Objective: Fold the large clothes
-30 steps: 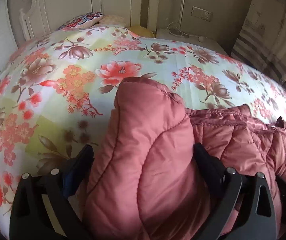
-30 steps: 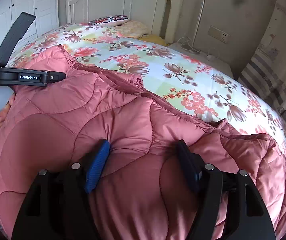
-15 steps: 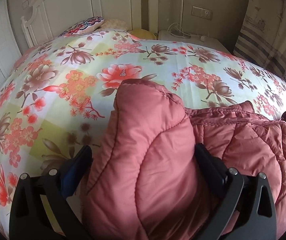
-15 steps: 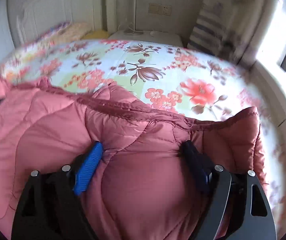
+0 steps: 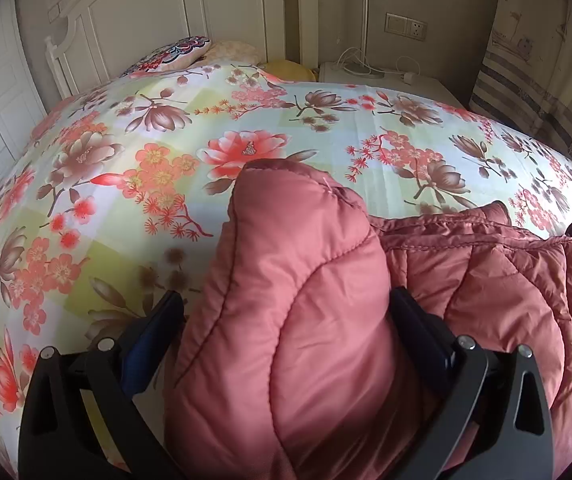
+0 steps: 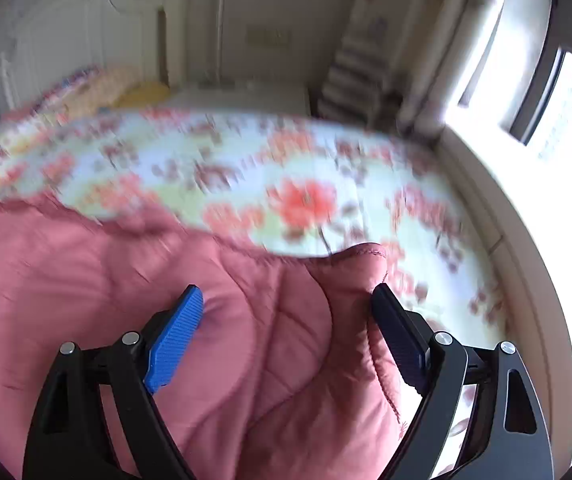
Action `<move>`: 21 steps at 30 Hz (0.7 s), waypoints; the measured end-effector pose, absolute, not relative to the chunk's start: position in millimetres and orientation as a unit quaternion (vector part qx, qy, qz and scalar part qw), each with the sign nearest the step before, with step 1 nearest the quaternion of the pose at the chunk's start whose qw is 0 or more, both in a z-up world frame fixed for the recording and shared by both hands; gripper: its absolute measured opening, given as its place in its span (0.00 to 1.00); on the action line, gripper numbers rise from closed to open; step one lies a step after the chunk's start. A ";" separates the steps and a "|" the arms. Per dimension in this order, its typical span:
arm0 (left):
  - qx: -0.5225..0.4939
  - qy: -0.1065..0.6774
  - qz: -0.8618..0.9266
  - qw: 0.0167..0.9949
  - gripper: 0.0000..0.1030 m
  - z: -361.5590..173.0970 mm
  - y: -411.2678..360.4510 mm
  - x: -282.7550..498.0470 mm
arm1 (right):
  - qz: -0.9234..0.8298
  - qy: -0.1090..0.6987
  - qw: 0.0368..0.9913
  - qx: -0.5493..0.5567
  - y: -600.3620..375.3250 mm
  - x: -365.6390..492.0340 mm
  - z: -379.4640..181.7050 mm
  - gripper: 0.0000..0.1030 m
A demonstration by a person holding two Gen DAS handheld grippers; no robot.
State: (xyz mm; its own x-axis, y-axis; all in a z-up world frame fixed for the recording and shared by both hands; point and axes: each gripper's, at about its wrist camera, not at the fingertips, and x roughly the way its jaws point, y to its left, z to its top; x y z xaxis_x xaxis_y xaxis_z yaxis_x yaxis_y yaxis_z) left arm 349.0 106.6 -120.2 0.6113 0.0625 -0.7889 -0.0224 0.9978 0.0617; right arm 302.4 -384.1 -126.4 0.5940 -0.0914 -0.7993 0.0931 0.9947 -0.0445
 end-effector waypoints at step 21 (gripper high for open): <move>0.016 0.440 0.021 0.897 0.98 -120.1 108.0 350.1 | 0.084 0.408 0.902 -0.108 -240.1 253.6 -113.7 0.92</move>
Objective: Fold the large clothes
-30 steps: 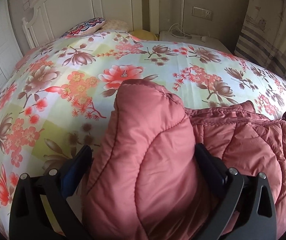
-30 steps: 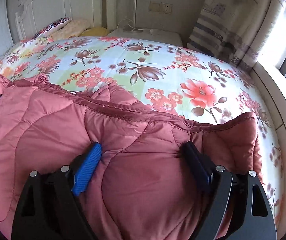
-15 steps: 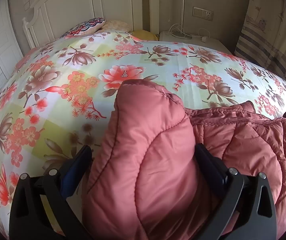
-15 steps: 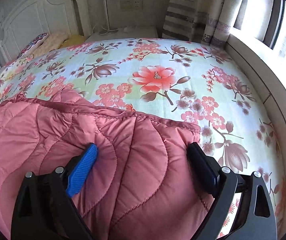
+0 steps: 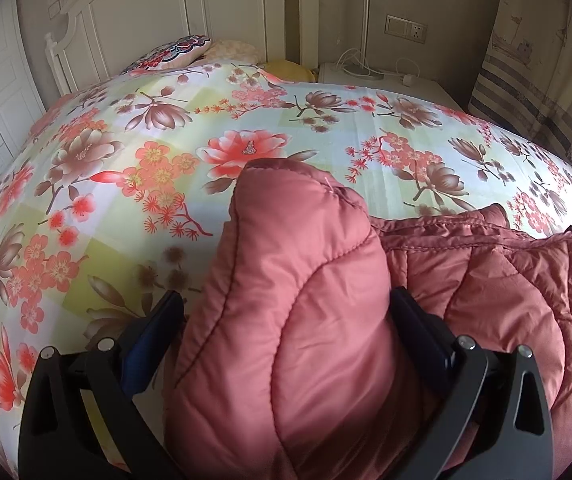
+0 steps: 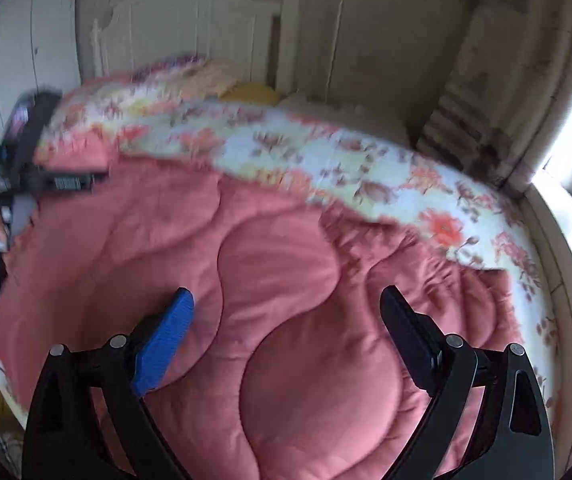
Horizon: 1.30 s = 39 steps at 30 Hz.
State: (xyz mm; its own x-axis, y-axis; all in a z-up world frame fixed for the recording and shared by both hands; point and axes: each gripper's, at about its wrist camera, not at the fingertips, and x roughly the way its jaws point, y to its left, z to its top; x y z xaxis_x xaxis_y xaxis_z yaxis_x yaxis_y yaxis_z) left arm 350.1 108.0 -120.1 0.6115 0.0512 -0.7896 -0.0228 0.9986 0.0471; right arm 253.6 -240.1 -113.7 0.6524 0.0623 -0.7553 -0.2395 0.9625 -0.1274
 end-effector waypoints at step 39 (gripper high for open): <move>0.117 0.368 -0.109 0.916 0.98 -116.6 8.1 233.1 | 0.064 0.371 0.926 -0.035 -289.0 147.3 -98.4 0.94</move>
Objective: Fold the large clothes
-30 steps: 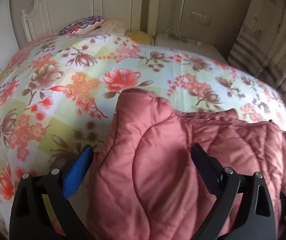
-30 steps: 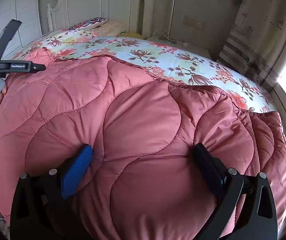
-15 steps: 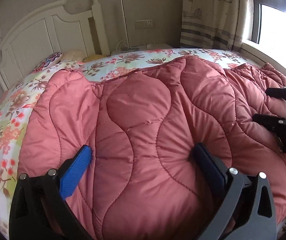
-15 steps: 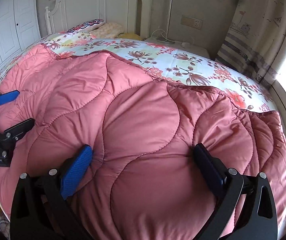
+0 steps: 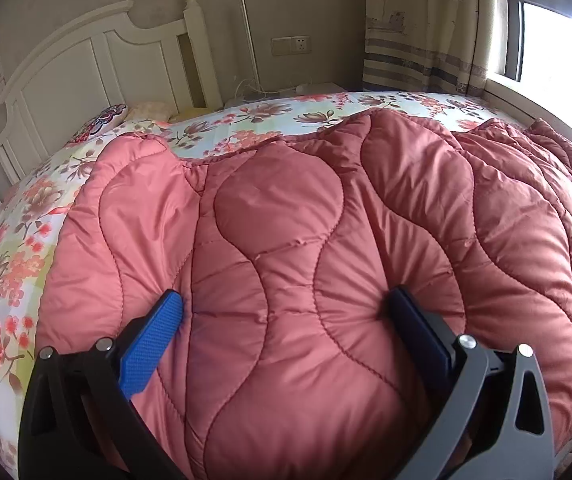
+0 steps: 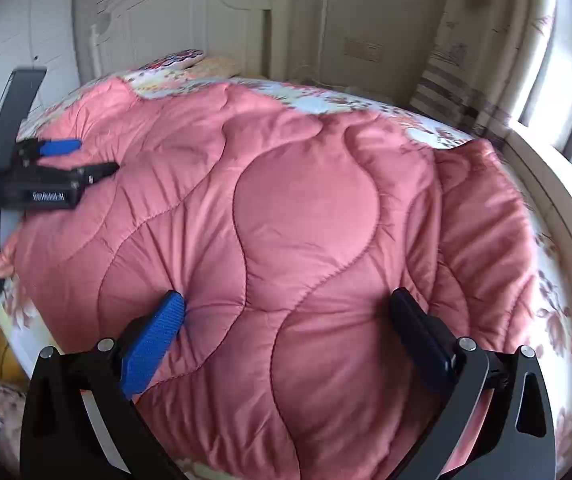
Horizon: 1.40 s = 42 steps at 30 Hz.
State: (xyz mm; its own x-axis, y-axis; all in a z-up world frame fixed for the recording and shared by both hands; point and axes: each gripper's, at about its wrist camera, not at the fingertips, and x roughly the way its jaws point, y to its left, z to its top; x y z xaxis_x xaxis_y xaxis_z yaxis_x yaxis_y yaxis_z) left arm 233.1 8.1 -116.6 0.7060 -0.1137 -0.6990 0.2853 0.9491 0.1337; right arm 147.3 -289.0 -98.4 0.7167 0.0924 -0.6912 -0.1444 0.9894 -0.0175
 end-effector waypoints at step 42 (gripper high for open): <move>0.063 0.388 -0.129 0.910 0.97 -57.0 -21.4 231.1 | 0.082 0.234 0.860 0.445 -373.4 124.6 -132.8 0.36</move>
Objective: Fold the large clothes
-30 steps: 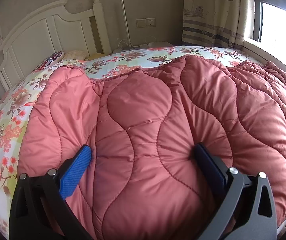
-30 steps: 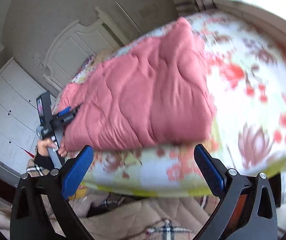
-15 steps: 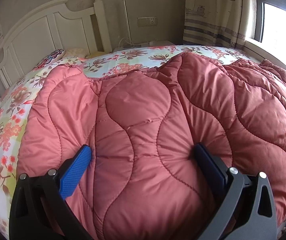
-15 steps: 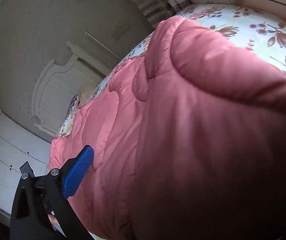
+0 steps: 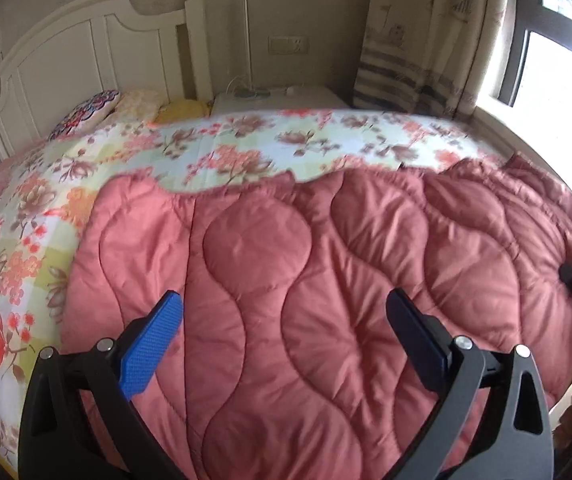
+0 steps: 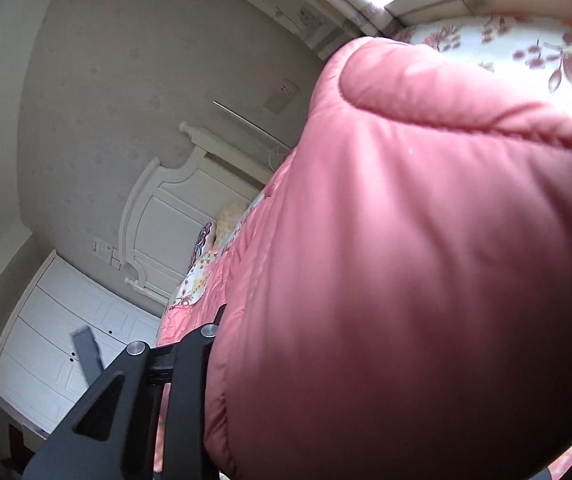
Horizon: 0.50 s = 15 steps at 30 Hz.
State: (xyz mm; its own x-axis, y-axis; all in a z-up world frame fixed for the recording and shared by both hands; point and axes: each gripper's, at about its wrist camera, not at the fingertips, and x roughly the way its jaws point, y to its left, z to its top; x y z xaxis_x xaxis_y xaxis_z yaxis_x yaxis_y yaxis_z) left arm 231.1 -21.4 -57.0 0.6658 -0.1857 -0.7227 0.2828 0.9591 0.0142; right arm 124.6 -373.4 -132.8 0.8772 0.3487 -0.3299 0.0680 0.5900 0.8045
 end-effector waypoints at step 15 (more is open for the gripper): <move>0.096 0.408 -0.115 0.901 0.98 -110.9 -128.2 281.8 | 0.023 0.184 0.962 0.199 -303.5 108.3 -52.6 0.37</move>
